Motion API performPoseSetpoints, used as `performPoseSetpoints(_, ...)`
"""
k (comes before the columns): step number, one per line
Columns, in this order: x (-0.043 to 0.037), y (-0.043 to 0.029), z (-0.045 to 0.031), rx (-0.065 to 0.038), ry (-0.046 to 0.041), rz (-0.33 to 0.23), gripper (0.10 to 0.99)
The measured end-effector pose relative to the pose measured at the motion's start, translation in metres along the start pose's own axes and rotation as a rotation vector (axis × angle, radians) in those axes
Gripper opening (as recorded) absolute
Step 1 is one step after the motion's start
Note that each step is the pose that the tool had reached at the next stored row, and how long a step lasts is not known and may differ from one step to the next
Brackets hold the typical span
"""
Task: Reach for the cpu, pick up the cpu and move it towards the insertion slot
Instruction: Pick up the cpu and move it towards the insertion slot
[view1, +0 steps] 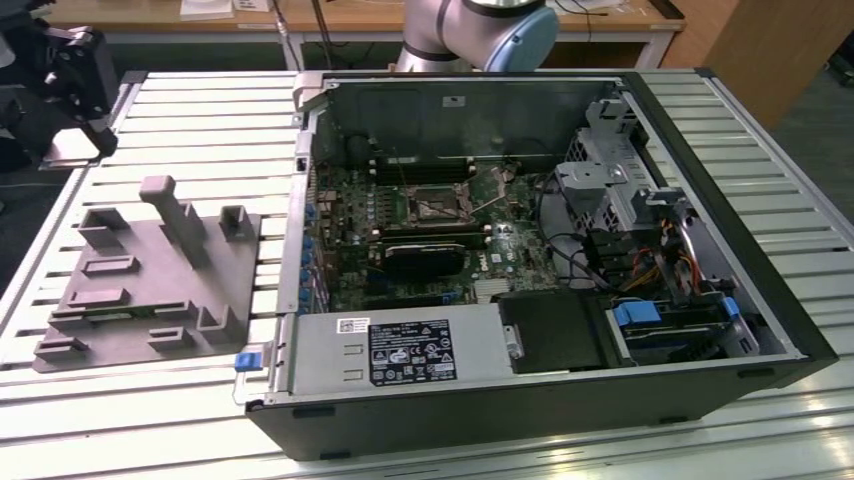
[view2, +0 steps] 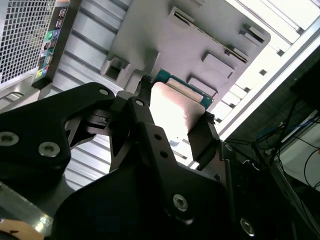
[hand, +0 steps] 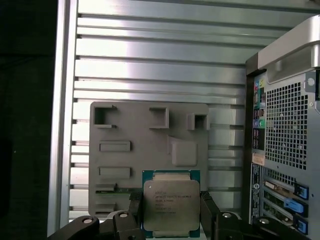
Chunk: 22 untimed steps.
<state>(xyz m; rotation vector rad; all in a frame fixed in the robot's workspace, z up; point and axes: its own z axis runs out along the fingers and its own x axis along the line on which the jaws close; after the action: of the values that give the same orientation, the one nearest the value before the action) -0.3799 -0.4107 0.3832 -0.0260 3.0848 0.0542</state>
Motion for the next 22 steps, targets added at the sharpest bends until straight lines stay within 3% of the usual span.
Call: performPoseSetpoints(22,-0.055,-0.001,0.0031,0.0,-0.0001,0.0,0.545)
